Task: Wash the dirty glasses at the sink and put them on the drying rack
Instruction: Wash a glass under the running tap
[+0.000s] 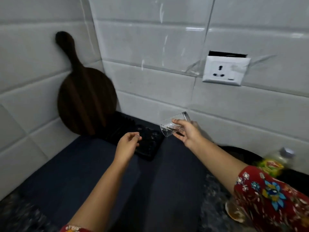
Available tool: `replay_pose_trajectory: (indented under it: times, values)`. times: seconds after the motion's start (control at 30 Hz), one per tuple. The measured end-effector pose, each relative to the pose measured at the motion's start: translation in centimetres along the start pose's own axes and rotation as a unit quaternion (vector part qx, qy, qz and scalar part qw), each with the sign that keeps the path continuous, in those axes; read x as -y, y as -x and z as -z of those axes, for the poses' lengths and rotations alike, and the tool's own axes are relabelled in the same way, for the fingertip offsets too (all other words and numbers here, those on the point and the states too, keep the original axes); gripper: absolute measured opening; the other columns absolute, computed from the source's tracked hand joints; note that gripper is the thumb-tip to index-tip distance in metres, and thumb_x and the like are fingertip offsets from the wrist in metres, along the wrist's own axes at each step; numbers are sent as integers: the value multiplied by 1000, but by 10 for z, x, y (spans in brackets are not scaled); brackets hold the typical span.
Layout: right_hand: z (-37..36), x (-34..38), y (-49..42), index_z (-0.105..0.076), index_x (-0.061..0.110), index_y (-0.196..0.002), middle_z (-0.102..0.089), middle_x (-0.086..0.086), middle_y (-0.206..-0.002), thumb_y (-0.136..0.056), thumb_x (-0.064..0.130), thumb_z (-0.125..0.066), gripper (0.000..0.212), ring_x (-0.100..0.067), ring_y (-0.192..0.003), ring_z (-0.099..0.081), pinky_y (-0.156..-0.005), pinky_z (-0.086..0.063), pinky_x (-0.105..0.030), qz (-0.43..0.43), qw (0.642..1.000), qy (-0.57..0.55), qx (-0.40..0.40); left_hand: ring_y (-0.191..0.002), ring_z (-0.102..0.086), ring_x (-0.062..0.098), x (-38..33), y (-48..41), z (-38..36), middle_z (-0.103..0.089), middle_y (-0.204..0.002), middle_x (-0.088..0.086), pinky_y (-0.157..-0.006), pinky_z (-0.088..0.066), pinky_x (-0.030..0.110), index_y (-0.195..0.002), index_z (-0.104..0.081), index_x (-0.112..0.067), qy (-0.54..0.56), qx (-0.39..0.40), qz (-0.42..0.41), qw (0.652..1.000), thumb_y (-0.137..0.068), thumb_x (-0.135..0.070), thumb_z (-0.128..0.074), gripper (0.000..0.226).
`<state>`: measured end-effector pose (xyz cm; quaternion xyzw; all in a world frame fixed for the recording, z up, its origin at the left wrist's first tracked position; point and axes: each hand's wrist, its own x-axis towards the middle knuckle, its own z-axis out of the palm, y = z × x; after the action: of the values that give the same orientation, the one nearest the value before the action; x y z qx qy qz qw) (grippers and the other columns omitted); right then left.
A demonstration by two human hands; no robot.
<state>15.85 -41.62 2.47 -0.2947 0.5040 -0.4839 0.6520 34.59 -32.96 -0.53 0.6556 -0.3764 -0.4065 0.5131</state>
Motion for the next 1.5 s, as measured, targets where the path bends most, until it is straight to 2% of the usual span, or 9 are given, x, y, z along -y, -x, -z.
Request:
replay_pose_trajectory:
  times: [0.17, 0.27, 0.4, 0.53, 0.9, 1.1, 1.23, 1.4, 1.5]
  values:
    - [-50, -30, -54, -42, 16, -106, -58, -4, -105, -70, 1, -77, 52, -20, -95, -59, -73, -51, -29, 74, 995, 71, 2, -92, -61, 15, 31, -35, 23, -67, -105, 2, -83, -48, 27, -102, -63, -19, 7, -29, 24, 999, -97, -16, -49, 14]
    - [-73, -47, -79, -42, 16, -110, -57, -3, -109, -67, 2, -81, 59, -19, -100, -58, -84, -52, -33, 123, 982, 140, 9, -92, -60, 12, 42, -47, 32, -65, -105, -2, -70, -44, 22, -110, -59, -17, 1, -24, 43, 999, -98, -18, -49, 16]
    - [-93, -63, -100, -43, 9, -117, -56, -5, -108, -65, 0, -82, 65, -19, -97, -57, -82, -48, -24, 204, 951, 228, 55, -101, -60, 9, 58, -57, 39, -63, -106, -7, -87, -45, 24, -111, -59, -23, 4, -66, 21, 998, -96, -22, -55, 16]
    - [-109, -77, -117, -48, 5, -115, -60, -7, -105, -58, 0, -86, 68, -19, -96, -59, -89, -49, -31, 247, 916, 306, 77, -92, -55, -5, 62, -60, 38, -60, -101, -15, -79, -42, 16, -115, -58, -22, -15, -85, -6, 996, -97, -21, -53, 19]
    - [-116, -90, -127, -52, 5, -117, -65, -10, -112, -60, 3, -86, 67, -23, -104, -63, -93, -50, -30, 241, 895, 365, 87, -102, -57, 6, 67, -69, 29, -61, -111, -6, -82, -40, 15, -121, -58, -17, -42, -83, -15, 996, -96, -18, -54, 26]
    - [-117, -87, -118, -50, 5, -122, -64, -6, -114, -65, 7, -84, 66, -14, -100, -60, -84, -43, -14, 231, 878, 408, 91, -102, -57, 5, 63, -65, 30, -60, -112, -8, -82, -42, 16, -123, -57, -18, -44, -96, -24, 994, -95, -18, -54, 27]
    - [-107, -72, -96, -42, 6, -133, -56, -9, -128, -71, 16, -81, 74, -19, -115, -56, -101, -45, -31, 166, 910, 371, 82, -95, -58, -2, 48, -51, 27, -62, -110, -9, -81, -44, 14, -120, -58, -19, -27, -132, -72, 988, -95, -14, -53, 25]
    - [-67, 1, -14, -60, 17, -99, -66, -2, -97, -91, 18, -57, 9, -10, -75, -60, -68, -45, -22, 90, 973, 193, 89, -94, -59, -4, 11, -5, 0, -65, -104, -8, -77, -44, 3, -111, -60, -19, 37, -111, -120, 986, -96, -9, -51, 20]
    - [-20, 42, 42, -63, 21, -85, -68, 4, -85, -92, 21, -54, 10, -11, -72, -64, -67, -48, -22, 78, 985, 115, 105, -97, -62, 3, -13, 36, -33, -67, -105, -2, -88, -47, 14, -108, -60, -19, 71, -54, -126, 988, -95, -7, -52, 20]
